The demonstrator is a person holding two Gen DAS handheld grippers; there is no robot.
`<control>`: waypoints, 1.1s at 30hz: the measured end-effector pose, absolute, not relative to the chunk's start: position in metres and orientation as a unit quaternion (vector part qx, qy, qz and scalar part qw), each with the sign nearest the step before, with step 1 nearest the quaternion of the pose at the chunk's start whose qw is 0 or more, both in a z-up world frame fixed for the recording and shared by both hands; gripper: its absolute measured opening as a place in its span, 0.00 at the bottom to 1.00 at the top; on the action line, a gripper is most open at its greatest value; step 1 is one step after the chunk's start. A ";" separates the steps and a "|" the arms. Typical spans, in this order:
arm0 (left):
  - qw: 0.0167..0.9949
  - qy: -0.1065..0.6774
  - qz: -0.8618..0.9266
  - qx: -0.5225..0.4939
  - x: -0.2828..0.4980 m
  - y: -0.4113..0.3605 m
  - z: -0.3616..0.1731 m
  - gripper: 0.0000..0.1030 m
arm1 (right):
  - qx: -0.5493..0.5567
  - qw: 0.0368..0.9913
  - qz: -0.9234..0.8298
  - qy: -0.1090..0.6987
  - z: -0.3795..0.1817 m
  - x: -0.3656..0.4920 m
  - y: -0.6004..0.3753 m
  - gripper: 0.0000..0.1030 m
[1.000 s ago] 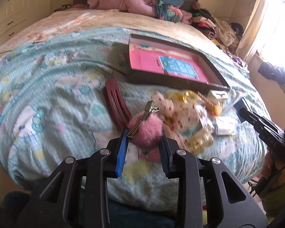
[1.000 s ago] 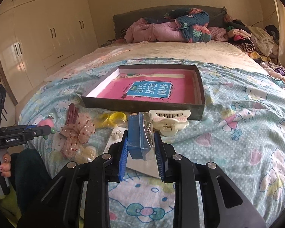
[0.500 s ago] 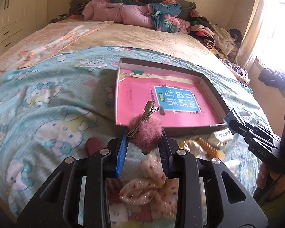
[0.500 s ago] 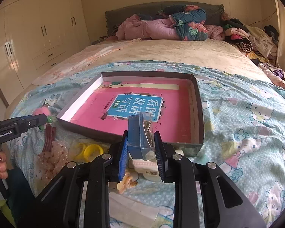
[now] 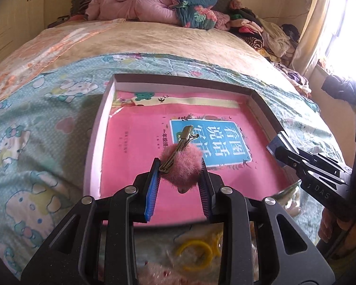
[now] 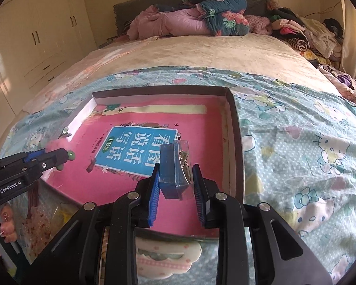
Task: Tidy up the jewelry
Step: 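Carry the blue box with the right tool while the left tool carries the pom-pom clip into the pink box, then open the right tool releasing the blue box while the left tool releases the pom-pom clip in the box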
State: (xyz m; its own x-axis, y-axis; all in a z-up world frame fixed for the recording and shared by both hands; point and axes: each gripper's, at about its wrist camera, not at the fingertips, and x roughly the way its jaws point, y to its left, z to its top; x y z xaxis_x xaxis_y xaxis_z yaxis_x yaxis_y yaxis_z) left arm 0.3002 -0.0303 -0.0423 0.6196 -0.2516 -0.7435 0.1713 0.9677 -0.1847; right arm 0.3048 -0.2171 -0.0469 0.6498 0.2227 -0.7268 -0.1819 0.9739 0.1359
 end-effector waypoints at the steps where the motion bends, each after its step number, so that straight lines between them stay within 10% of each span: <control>1: 0.898 0.421 -0.119 -0.047 0.303 -0.033 -0.044 0.22 | 0.025 0.907 0.108 0.406 -0.049 0.309 -0.218 0.24; 13: 0.890 0.438 -0.117 -0.050 0.326 -0.035 -0.064 0.23 | 0.035 0.900 0.095 0.424 -0.064 0.328 -0.221 0.25; 19: 0.890 0.438 -0.115 -0.054 0.325 -0.031 -0.068 0.28 | 0.043 0.908 0.095 0.406 -0.059 0.322 -0.223 0.47; 33: 0.914 0.381 -0.119 -0.069 0.284 -0.020 -0.041 0.78 | 0.037 0.926 0.101 0.361 -0.034 0.266 -0.226 0.72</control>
